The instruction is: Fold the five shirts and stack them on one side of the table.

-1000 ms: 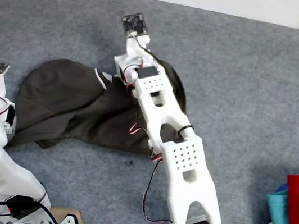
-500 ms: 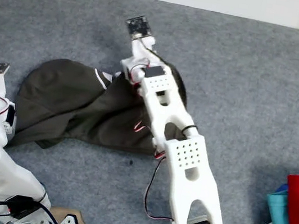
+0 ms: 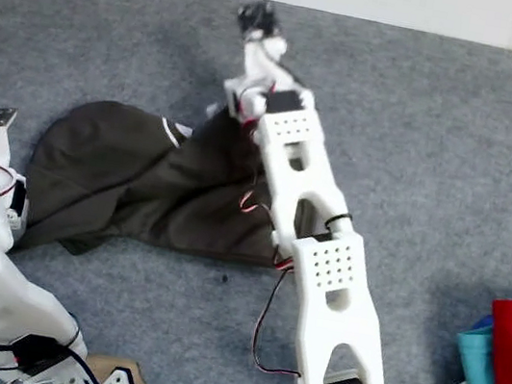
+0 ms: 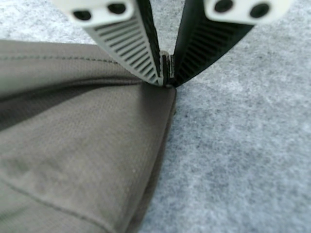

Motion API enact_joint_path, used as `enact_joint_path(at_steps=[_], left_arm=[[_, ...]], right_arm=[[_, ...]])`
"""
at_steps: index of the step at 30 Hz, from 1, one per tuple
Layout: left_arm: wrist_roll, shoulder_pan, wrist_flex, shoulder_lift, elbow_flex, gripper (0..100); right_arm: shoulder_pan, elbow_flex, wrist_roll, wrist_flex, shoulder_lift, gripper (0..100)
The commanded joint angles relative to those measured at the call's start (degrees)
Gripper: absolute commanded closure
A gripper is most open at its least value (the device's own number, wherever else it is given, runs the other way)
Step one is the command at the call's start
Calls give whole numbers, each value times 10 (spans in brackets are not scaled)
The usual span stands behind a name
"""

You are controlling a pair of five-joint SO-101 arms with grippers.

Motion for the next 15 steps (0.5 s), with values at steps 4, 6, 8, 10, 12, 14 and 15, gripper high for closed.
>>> enact_joint_path(at_steps=[4, 6, 8, 10, 12, 14, 15], left_arm=[[4, 31, -7, -13, 2, 993], [4, 31, -7, -13, 2, 993], [4, 31, -7, -13, 2, 993], [4, 31, -7, -13, 2, 993], [4, 31, -7, -13, 2, 993], [4, 31, -7, -13, 2, 993], [4, 31, -7, -13, 1, 993]], right_arm=[[19, -172, 4, 189, -90, 991], [20, -226, 4, 255, -96, 991], [21, -286, 4, 317, -98, 991], [26, -351, 4, 375, -98, 991], [29, -413, 6, 425, -98, 991], [38, -444, 7, 465, -107, 991], [40, -439, 7, 484, -116, 991]])
